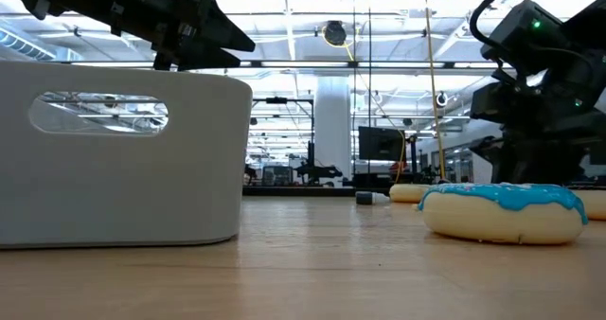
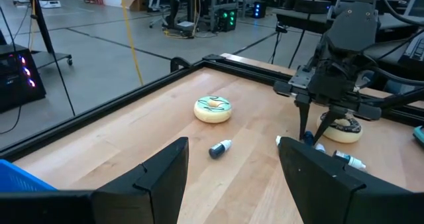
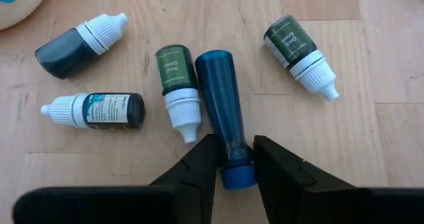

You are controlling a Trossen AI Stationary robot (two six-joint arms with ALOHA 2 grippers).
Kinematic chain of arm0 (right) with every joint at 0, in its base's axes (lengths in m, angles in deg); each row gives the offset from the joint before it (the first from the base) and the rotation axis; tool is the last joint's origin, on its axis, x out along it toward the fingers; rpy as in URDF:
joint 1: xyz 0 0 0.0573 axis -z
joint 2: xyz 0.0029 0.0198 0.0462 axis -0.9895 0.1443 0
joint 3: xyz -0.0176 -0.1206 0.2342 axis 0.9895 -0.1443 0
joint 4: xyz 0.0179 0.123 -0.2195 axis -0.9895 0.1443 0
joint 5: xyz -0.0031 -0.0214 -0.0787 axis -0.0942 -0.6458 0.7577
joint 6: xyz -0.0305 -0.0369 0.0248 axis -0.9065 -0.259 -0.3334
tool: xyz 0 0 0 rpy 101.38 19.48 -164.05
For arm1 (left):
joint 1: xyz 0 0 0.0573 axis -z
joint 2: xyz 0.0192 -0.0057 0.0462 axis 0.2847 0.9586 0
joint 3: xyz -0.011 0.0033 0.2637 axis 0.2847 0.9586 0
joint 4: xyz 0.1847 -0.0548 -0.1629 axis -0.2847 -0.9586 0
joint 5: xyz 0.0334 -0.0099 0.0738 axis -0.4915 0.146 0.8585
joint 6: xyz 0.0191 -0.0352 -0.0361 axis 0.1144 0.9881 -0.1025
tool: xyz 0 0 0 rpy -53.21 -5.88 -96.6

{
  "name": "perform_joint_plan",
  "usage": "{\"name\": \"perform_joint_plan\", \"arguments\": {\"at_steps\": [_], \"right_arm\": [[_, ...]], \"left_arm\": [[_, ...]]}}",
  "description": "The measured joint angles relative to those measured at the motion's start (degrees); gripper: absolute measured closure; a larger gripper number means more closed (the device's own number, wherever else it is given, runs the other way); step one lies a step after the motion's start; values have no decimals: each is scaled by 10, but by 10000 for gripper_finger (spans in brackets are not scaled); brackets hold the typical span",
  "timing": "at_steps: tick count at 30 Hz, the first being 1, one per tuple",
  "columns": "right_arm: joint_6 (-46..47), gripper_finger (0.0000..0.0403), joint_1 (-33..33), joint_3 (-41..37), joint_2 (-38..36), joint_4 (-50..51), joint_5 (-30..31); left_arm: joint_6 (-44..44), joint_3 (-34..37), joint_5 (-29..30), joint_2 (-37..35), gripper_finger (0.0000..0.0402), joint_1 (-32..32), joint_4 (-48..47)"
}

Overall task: Pick & Place Food Item
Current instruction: Put the blue food coloring bottle into the blue bin

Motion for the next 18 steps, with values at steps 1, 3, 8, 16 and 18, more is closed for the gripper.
{"name": "perform_joint_plan", "arguments": {"at_steps": [1, 3, 8, 16, 18], "right_arm": [[0, 326, 0, 0, -1, -1, 1], [0, 327, 0, -1, -5, -3, 4], [-3, 311, 1, -1, -24, -43, 5], [-59, 317, 2, -1, -51, -208, 3], [-75, 320, 2, -1, -49, -268, 3]], "left_arm": [[0, 0, 0, 0, 163, 0, 0], [0, 0, 0, 0, 163, 0, 0], [0, 0, -10, 0, 163, 0, 1], [9, 0, -12, 0, 163, -3, 9], [16, 0, -26, 0, 163, -10, 23]]}}
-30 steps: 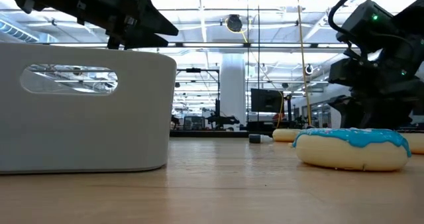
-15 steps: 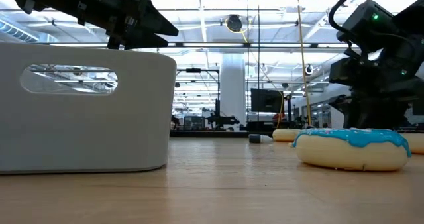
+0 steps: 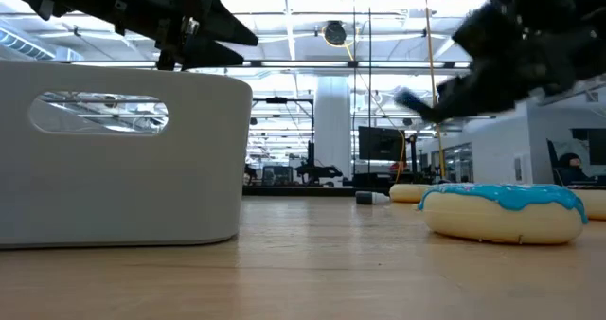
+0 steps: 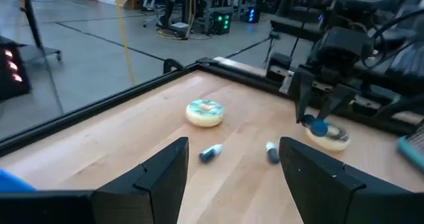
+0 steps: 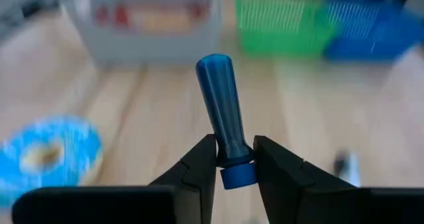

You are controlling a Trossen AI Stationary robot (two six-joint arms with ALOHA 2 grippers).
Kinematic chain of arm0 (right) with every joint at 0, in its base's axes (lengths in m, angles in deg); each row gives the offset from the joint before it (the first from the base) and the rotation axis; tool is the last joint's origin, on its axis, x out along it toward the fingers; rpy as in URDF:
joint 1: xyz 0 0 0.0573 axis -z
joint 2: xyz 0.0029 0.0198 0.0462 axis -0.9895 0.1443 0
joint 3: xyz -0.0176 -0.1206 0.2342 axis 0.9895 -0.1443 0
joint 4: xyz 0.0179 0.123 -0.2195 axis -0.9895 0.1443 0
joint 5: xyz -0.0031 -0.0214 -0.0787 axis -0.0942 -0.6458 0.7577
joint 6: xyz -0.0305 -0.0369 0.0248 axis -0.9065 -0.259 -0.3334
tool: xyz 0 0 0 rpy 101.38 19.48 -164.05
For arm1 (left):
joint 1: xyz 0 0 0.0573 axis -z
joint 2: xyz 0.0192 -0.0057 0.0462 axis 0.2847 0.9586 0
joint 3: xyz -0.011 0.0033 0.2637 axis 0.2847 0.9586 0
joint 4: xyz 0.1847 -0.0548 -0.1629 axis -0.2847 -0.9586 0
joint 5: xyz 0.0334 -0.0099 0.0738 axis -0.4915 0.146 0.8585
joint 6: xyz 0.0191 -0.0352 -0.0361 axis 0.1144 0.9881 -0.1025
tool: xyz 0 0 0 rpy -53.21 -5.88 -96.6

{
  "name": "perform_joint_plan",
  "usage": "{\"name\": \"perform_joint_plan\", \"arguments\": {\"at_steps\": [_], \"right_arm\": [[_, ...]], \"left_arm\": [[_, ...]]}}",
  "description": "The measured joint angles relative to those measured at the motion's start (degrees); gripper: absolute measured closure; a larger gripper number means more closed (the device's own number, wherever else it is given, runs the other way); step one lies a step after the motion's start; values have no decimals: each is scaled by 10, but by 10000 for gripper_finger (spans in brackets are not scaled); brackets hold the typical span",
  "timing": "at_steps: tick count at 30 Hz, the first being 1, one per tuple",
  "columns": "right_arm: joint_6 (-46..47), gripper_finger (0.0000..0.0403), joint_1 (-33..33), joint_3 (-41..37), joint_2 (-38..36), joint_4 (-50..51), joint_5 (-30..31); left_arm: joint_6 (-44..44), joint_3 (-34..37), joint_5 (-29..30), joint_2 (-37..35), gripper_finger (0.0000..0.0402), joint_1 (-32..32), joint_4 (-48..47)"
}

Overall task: Pick & Place Food Item
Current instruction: Put the blue food coloring bottle into the blue bin

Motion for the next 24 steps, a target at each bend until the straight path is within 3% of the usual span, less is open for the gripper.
{"name": "perform_joint_plan", "arguments": {"at_steps": [6, 15, 24], "right_arm": [[-33, 315, 0, 0, 18, -145, -2], [-37, 319, 0, 0, 49, -188, -2], [-31, 317, 0, 2, 97, -243, -1]], "left_arm": [[-29, 0, -84, 0, 163, -24, 74], [-54, -14, -151, 42, 163, -52, 132], [-164, -174, -210, 190, 163, -55, 55]]}}
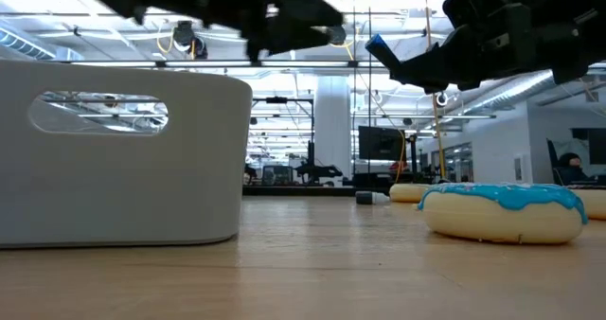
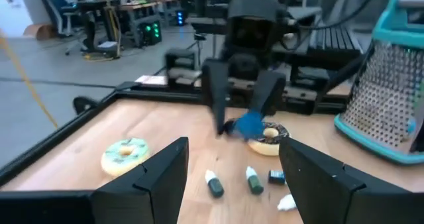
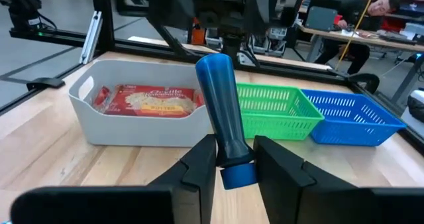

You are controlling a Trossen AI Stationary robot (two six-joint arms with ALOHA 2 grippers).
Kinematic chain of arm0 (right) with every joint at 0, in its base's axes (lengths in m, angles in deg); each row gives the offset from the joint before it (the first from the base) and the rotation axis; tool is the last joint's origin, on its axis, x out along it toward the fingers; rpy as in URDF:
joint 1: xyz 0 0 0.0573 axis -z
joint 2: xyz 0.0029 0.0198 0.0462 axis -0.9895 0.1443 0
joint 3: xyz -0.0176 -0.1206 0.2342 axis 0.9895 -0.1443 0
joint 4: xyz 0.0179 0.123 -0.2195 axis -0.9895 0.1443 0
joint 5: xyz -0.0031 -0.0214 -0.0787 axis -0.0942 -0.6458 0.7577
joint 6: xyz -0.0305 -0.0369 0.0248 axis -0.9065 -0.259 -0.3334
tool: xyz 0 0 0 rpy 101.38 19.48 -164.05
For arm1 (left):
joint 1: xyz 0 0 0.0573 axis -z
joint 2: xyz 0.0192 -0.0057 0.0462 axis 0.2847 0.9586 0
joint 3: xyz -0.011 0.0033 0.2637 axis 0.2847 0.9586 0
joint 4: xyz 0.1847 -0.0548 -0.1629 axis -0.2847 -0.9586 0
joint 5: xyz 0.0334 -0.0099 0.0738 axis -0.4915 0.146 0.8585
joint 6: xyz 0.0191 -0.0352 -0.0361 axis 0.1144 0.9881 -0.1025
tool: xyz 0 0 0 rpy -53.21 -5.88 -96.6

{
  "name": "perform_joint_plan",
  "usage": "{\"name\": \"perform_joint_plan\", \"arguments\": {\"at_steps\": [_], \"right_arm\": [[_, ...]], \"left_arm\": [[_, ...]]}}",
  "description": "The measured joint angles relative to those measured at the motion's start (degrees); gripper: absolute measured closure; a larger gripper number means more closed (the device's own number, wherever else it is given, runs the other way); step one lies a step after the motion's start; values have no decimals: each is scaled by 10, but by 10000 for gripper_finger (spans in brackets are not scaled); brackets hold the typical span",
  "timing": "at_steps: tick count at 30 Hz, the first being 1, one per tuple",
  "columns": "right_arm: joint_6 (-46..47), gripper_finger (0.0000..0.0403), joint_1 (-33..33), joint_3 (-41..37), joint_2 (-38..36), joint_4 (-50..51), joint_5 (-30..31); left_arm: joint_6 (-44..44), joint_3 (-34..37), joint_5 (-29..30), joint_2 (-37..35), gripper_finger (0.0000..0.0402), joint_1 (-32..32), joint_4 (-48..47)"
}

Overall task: Pick & Place Food Item
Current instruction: Put the blue food coloring bottle into the blue bin

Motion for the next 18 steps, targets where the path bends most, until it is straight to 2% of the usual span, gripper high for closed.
{"name": "perform_joint_plan", "arguments": {"at_steps": [4, 8, 13, 18], "right_arm": [[1, 317, 0, 0, 18, -11, 0], [0, 317, 0, 0, 29, -18, 0], [0, 317, 0, 0, 34, -19, 0], [-1, 317, 0, 0, 34, -31, 0]], "left_arm": [[-22, -63, -3, 41, 163, -4, -64], [-34, -104, -17, 67, 163, -8, -86], [-36, -128, -44, 88, 163, -12, -95], [-26, -132, -45, 92, 163, -18, -109]]}}
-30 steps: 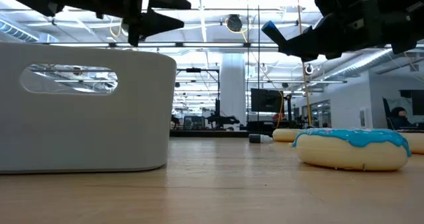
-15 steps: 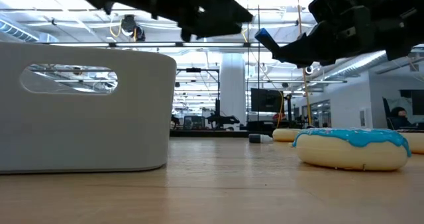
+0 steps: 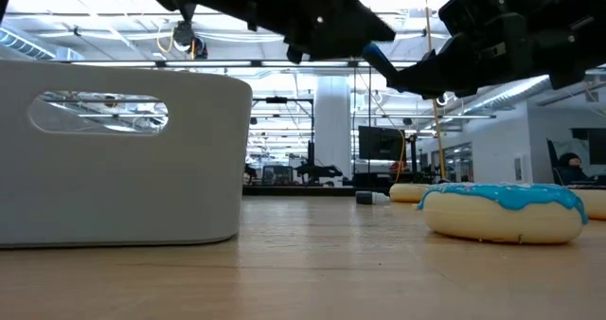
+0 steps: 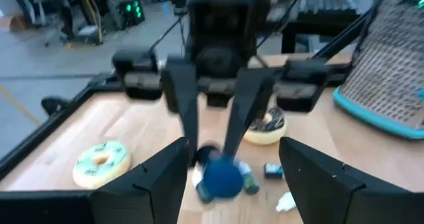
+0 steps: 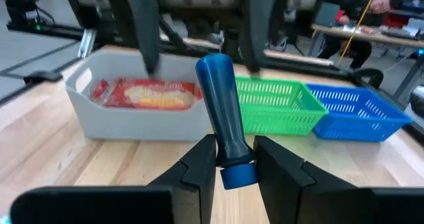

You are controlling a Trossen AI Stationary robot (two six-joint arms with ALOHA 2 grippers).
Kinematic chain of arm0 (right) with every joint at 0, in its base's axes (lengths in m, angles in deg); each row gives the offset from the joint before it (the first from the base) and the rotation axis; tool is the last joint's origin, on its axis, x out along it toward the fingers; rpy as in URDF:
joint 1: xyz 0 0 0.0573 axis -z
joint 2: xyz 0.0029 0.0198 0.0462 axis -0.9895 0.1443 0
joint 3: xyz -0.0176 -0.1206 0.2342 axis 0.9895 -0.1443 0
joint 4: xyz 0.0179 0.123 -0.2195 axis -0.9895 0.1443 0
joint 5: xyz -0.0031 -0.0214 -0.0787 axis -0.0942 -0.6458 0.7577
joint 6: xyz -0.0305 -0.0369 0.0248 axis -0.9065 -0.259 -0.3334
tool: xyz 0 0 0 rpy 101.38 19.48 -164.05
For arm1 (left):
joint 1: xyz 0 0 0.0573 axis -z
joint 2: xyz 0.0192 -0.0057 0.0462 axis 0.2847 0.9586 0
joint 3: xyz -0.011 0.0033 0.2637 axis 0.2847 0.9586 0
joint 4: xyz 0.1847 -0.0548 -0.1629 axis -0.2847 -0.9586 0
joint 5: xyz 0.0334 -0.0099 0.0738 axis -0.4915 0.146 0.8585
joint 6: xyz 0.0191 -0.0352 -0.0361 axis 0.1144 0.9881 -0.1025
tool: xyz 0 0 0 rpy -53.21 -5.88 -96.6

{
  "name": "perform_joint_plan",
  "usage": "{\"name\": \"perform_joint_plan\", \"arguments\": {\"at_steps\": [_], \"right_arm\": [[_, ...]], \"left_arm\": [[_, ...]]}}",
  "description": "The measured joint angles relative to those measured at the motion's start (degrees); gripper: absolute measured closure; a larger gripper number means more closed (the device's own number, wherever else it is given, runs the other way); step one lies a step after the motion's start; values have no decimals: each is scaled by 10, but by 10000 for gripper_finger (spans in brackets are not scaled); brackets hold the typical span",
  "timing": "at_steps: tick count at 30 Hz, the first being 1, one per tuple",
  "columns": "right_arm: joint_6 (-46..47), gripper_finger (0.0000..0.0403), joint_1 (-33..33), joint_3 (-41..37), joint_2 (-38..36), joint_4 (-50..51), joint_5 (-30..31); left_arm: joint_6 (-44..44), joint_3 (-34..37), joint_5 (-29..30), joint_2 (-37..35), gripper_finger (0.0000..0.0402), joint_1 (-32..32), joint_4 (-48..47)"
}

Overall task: Pick & Place Food Item
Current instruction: Put the blue food coloring bottle into the blue bin

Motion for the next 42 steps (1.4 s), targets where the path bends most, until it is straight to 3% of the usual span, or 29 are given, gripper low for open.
{"name": "perform_joint_plan", "arguments": {"at_steps": [14, 28, 42], "right_arm": [[-2, 316, 0, 0, 0, -5, -1], [-2, 316, 0, 0, 0, -5, -2], [4, 316, 0, 2, -1, -24, 4]], "left_arm": [[7, 0, 1, 1, 164, -8, -15], [6, 0, 1, 1, 298, -7, -15], [-11, 1, 20, -37, 313, -14, -42]]}}
